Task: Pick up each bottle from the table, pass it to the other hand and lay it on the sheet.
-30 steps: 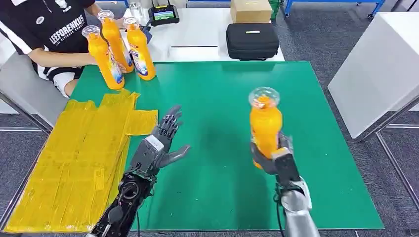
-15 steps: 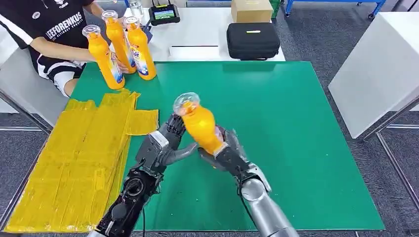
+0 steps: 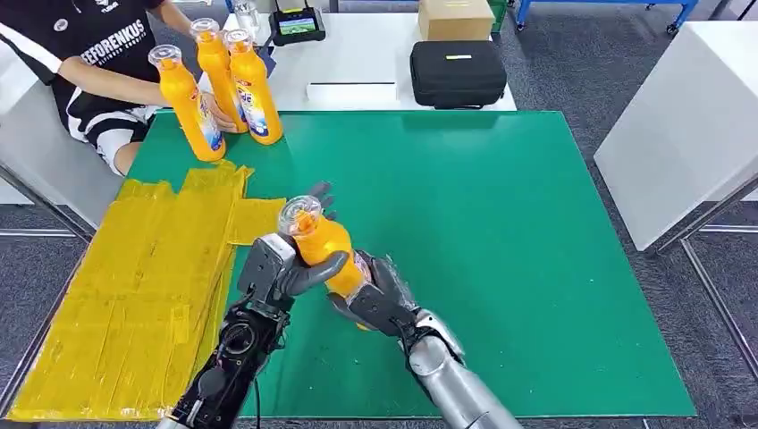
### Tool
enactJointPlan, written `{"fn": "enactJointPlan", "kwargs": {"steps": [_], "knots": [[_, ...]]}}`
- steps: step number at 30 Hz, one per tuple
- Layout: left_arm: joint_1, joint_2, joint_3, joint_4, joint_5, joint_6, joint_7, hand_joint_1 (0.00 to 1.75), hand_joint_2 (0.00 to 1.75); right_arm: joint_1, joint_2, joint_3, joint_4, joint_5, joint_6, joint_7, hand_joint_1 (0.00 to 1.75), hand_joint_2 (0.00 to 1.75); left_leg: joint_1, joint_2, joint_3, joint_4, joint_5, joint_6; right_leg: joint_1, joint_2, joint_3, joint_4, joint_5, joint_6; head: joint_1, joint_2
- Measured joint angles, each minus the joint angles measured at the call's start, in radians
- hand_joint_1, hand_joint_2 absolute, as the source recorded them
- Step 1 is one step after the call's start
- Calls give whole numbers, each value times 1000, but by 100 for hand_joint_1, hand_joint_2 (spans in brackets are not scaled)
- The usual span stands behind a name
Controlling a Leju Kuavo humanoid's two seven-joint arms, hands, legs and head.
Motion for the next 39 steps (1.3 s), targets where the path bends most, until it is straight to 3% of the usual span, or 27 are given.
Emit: {"fn": "enactJointPlan", "kwargs": {"steps": [2, 3, 4, 5, 7, 8, 39], "knots": [[1, 2, 3, 0, 3, 1, 0, 0, 175, -3, 0, 8, 10, -1, 0, -1, 175, 175, 0, 0, 0, 0, 0, 0, 0, 0, 0, 0, 0, 0, 0, 0], [2, 2, 5, 0, 5, 2, 0, 10, 175, -4, 1, 9, 15, -2, 0, -1, 175, 175, 0, 0, 0, 0, 0, 0, 0, 0, 0, 0, 0, 0, 0, 0], [3, 2, 7, 2, 8, 5, -2, 124, 175, -6, 3, 12, 21, -3, 0, -2, 175, 175, 0, 0, 0, 0, 0, 0, 0, 0, 0, 0, 0, 0, 0, 0], [2, 2, 8, 5, 15, 10, -3, 162, 175, -7, 5, 14, 27, -5, -1, -2, 175, 175, 0, 0, 0, 0, 0, 0, 0, 0, 0, 0, 0, 0, 0, 0], [3, 2, 14, 10, 21, 12, -8, 162, 175, -9, 11, 16, 39, -9, -6, -3, 175, 175, 0, 0, 0, 0, 0, 0, 0, 0, 0, 0, 0, 0, 0, 0], [2, 2, 14, 10, 26, 13, -11, 175, 175, -10, 11, 16, 42, -11, -8, -3, 175, 175, 0, 0, 0, 0, 0, 0, 0, 0, 0, 0, 0, 0, 0, 0], [-39, 2, 2, 27, 56, 13, -17, 175, 175, -9, -21, 12, -13, -56, -58, 8, 175, 175, 0, 0, 0, 0, 0, 0, 0, 0, 0, 0, 0, 0, 0, 0]]}}
